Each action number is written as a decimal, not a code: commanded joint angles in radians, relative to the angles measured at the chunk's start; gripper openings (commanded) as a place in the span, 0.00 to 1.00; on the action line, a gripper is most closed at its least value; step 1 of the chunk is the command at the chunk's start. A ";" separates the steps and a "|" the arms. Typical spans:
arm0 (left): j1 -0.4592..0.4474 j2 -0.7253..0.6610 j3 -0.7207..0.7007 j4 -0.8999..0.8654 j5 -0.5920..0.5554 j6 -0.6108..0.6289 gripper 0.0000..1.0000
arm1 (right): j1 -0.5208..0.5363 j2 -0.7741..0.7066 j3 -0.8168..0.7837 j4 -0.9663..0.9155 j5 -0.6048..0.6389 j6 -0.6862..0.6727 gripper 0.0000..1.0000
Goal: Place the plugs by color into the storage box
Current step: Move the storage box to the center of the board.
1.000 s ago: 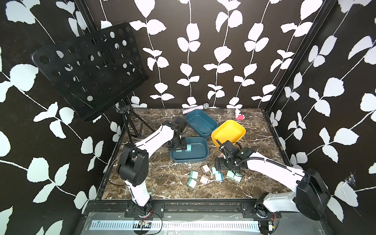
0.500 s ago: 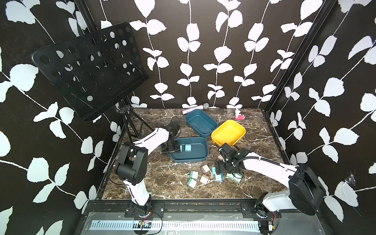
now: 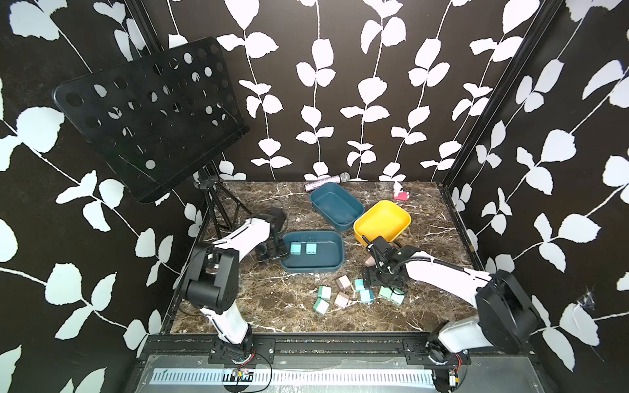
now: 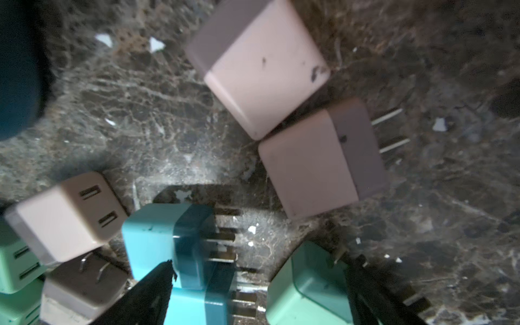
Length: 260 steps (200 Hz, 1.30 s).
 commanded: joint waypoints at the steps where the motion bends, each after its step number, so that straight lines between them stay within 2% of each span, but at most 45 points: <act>1: 0.060 -0.055 -0.039 -0.021 0.000 0.020 0.67 | 0.000 0.047 0.008 -0.039 -0.007 -0.025 0.93; 97: 0.080 -0.076 0.014 -0.039 0.032 0.049 0.67 | 0.012 0.041 0.022 -0.104 0.008 -0.052 0.92; 157: 0.081 -0.041 0.054 -0.023 0.094 0.071 0.67 | 0.090 0.030 0.112 -0.221 0.062 -0.119 0.88; 260: 0.081 -0.022 0.068 -0.027 0.134 0.087 0.66 | 0.107 0.178 0.173 -0.206 0.121 -0.174 0.84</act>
